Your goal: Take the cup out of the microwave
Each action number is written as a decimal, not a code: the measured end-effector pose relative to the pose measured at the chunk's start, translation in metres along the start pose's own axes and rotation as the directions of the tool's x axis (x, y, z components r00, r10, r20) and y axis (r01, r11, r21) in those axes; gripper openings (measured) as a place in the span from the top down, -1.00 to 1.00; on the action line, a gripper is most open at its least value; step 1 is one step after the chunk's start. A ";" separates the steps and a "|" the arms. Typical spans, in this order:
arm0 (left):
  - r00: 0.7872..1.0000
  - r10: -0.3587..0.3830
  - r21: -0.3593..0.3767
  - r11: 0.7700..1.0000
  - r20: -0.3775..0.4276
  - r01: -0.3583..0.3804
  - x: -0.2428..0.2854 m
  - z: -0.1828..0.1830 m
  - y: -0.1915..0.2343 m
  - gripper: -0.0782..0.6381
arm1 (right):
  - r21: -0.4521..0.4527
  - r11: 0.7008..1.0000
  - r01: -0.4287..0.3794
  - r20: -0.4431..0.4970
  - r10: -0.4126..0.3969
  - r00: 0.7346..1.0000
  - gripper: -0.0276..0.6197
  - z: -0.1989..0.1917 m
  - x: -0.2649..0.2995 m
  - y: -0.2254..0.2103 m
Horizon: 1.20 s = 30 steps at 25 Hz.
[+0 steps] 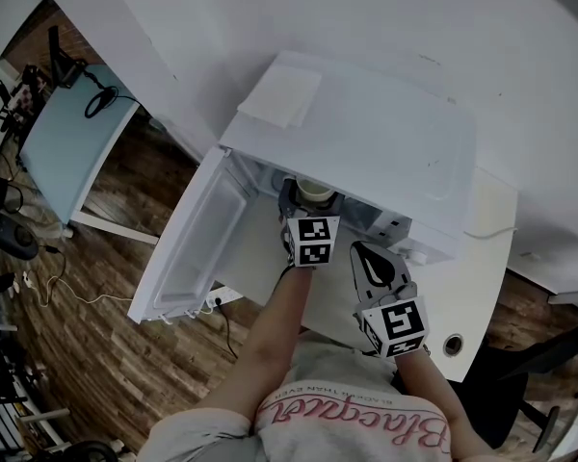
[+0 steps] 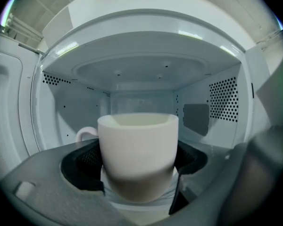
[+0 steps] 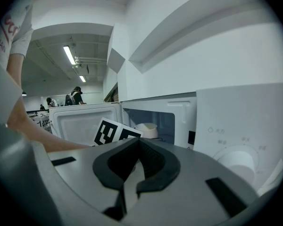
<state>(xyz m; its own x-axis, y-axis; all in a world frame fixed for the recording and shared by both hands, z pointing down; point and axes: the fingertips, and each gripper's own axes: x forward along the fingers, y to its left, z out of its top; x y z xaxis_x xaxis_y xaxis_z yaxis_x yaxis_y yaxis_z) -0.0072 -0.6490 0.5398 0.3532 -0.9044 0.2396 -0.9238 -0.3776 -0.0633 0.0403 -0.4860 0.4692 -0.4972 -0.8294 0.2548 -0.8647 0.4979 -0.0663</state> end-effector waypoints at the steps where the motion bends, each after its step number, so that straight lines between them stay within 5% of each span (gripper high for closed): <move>1: 1.000 -0.001 0.001 1.000 0.000 0.001 -0.001 0.000 0.000 -0.41 | -0.001 1.000 0.000 0.002 0.000 1.000 0.89 0.000 -0.001 0.001; 20: 1.000 -0.011 0.001 1.000 0.010 0.011 -0.039 0.013 -0.001 -0.41 | -0.005 0.999 -0.033 0.024 0.033 0.999 0.89 0.010 -0.014 0.019; 30: 0.998 -0.057 0.010 0.998 0.002 0.057 -0.058 0.023 -0.008 -0.41 | 0.002 1.000 0.021 0.047 -0.021 0.999 0.89 0.023 -0.021 0.017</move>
<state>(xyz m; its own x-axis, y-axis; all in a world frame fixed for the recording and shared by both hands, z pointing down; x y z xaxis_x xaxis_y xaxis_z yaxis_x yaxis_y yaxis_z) -0.0168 -0.5980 0.5045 0.4058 -0.8817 0.2407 -0.9006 -0.4306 -0.0591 0.0346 -0.4663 0.4411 -0.4813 -0.8508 0.2110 -0.8752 0.4797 -0.0625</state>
